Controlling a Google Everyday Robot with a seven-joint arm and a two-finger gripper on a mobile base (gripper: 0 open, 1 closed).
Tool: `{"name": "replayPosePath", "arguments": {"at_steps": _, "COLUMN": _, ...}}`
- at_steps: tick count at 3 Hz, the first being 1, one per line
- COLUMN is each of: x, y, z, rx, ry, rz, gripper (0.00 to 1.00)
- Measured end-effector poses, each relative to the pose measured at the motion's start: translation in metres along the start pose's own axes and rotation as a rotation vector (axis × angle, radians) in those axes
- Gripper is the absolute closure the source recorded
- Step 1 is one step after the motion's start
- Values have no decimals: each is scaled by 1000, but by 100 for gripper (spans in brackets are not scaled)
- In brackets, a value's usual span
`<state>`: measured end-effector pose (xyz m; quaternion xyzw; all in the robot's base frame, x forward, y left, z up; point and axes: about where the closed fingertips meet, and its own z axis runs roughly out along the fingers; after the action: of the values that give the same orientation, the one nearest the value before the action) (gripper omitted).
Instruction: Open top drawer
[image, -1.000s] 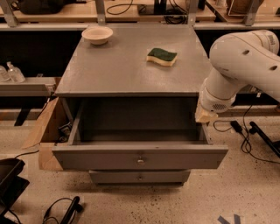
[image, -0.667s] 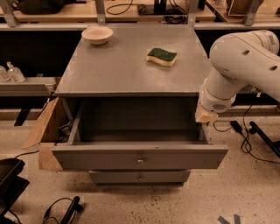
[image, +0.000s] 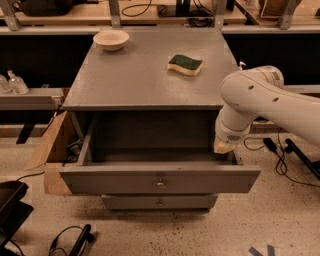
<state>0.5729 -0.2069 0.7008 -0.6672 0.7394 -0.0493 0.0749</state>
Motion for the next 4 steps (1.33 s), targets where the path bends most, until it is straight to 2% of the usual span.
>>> {"name": "replayPosePath", "arguments": {"at_steps": 2, "x": -2, "y": 5, "z": 9, "rx": -16, "ry": -16, "rz": -1, "gripper": 100}}
{"name": "replayPosePath", "arguments": {"at_steps": 3, "x": -4, "y": 27, "z": 20, "rx": -43, "ry": -45, "rz": 0, "gripper": 100}}
{"name": "replayPosePath", "arguments": {"at_steps": 4, "x": -6, "y": 60, "z": 21, "rx": -70, "ry": -67, "rz": -9, "gripper": 100}}
